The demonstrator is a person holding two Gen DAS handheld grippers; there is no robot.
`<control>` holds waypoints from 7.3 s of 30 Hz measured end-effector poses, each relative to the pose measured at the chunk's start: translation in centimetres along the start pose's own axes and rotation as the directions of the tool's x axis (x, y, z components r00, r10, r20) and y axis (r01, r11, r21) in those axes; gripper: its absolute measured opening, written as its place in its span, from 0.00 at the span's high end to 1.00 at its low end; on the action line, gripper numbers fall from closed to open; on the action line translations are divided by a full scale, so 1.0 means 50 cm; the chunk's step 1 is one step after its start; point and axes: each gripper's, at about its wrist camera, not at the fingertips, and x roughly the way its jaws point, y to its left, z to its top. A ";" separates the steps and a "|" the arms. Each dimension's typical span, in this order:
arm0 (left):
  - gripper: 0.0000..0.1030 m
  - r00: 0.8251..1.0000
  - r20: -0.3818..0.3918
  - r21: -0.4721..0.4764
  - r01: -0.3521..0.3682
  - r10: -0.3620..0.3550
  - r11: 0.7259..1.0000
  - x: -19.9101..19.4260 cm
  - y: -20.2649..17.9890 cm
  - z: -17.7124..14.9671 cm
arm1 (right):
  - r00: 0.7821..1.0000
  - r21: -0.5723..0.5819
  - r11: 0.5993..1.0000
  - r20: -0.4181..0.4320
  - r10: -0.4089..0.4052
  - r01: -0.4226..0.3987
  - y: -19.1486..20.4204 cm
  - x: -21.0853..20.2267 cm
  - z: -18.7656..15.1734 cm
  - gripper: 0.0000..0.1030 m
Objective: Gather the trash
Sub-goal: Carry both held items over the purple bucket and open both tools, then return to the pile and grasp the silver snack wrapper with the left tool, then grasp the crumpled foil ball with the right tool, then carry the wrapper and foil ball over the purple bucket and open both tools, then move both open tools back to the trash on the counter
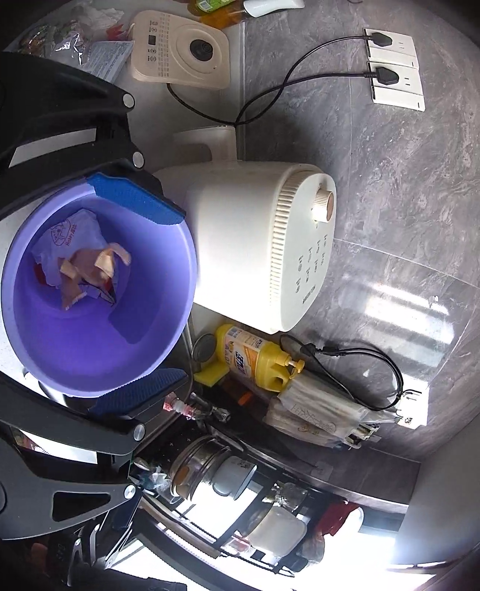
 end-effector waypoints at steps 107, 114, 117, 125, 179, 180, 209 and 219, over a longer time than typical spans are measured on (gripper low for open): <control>0.68 0.925 -0.276 -0.258 -0.333 0.261 0.907 -0.181 0.582 -0.189 | 0.856 -0.280 0.913 -0.501 0.124 -0.296 0.603 0.462 -0.168 0.62; 0.68 0.925 -0.236 -0.235 -0.351 0.297 0.906 -0.214 0.536 -0.175 | 0.871 -0.280 0.903 -0.461 0.172 -0.326 0.598 0.379 -0.152 0.62; 0.68 0.923 -0.226 -0.235 -0.361 0.310 0.903 -0.223 0.518 -0.175 | 0.870 -0.281 0.895 -0.452 0.195 -0.347 0.598 0.344 -0.144 0.62; 0.68 0.913 -0.202 -0.252 -0.398 0.354 0.882 -0.252 0.475 -0.173 | 0.870 -0.292 0.870 -0.422 0.255 -0.397 0.584 0.269 -0.122 0.62; 0.68 0.994 -0.063 -0.040 -0.087 0.085 0.995 -0.047 0.063 -0.024 | 0.980 -0.050 0.982 -0.099 0.175 -0.181 0.090 0.070 0.041 0.27; 0.68 0.995 -0.066 -0.034 -0.080 0.078 0.996 -0.042 0.056 -0.023 | 0.980 -0.046 0.983 -0.098 0.171 -0.176 0.085 0.068 0.040 0.27; 0.07 0.976 -0.063 -0.071 -0.211 0.206 0.975 -0.102 0.125 -0.066 | 0.962 -0.079 0.967 -0.145 0.231 -0.244 0.137 0.071 0.008 0.11; 0.07 0.928 -0.082 -0.199 -0.373 0.364 0.906 -0.213 0.263 -0.118 | 0.914 -0.167 0.909 -0.218 0.343 -0.382 0.284 0.107 -0.012 0.08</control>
